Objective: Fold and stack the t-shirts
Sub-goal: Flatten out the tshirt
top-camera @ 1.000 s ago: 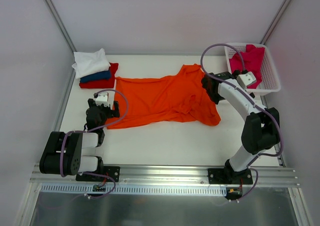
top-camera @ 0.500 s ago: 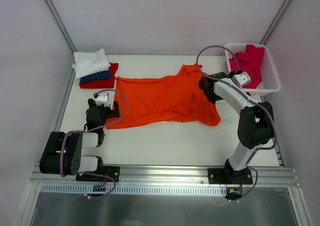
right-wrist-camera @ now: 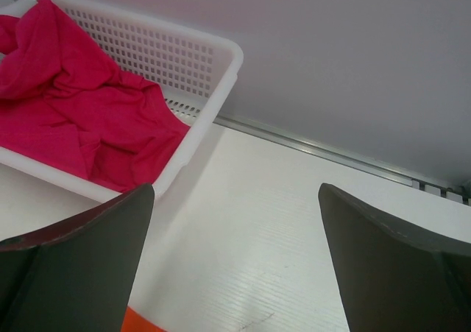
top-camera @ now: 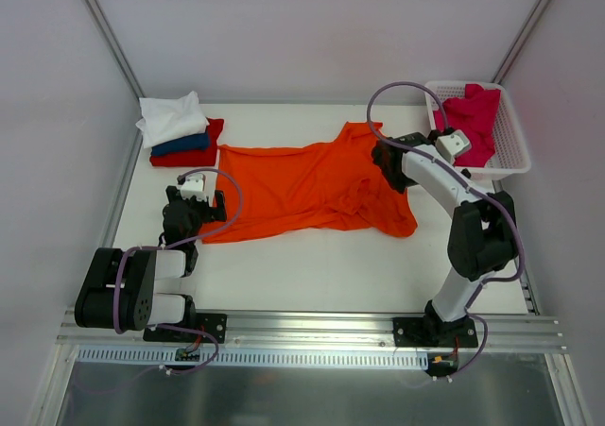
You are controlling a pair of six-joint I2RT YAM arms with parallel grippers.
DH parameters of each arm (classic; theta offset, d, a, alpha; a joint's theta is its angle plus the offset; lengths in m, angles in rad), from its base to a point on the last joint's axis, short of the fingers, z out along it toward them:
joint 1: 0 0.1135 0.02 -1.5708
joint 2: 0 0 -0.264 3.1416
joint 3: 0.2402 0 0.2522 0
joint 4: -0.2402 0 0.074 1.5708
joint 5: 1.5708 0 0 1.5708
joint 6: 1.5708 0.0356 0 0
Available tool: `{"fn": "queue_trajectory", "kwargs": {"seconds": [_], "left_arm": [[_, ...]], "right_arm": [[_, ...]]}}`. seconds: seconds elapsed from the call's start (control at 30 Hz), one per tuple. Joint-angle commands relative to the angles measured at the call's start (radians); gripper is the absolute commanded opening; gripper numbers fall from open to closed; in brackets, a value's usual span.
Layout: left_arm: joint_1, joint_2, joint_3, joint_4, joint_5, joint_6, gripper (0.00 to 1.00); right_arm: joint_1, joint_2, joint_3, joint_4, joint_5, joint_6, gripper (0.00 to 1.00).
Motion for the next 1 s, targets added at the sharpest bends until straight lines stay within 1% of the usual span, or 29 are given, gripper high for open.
{"fn": "queue_trajectory", "kwargs": {"seconds": [0.0,0.17,0.3,0.43,0.6,0.77,0.87,0.9,0.97], "left_arm": [[0.013,-0.003,0.013,0.051,0.024,-0.009,0.99],[0.013,-0.003,0.013,0.051,0.026,-0.009,0.99],[0.013,-0.003,0.013,0.049,0.024,-0.009,0.99],[0.013,-0.003,0.013,0.049,0.024,-0.009,0.99],[0.013,-0.003,0.013,0.051,0.024,-0.009,0.99],[0.013,-0.003,0.013,0.051,0.024,-0.009,0.99],[0.013,-0.003,0.013,0.051,0.024,-0.009,0.99],[0.013,-0.003,0.013,0.049,0.024,-0.011,0.99],[0.013,-0.003,0.013,0.049,0.024,-0.009,0.99]], "right_arm": [[0.021,0.033,0.074,-0.332,0.214,-0.046,0.99],[0.048,0.112,0.123,-0.334,0.192,-0.082,0.99],[0.058,0.087,0.126,-0.332,0.211,-0.057,0.99],[0.065,0.037,0.126,-0.335,0.269,-0.031,1.0],[0.09,-0.035,0.131,-0.332,0.297,0.056,0.99],[0.14,-0.065,0.152,-0.334,0.297,0.11,0.99],[0.179,-0.069,0.154,-0.332,0.297,0.17,0.99],[0.186,-0.071,0.151,-0.332,0.298,0.228,0.99],[0.212,-0.081,0.152,-0.332,0.298,0.265,0.99]]}}
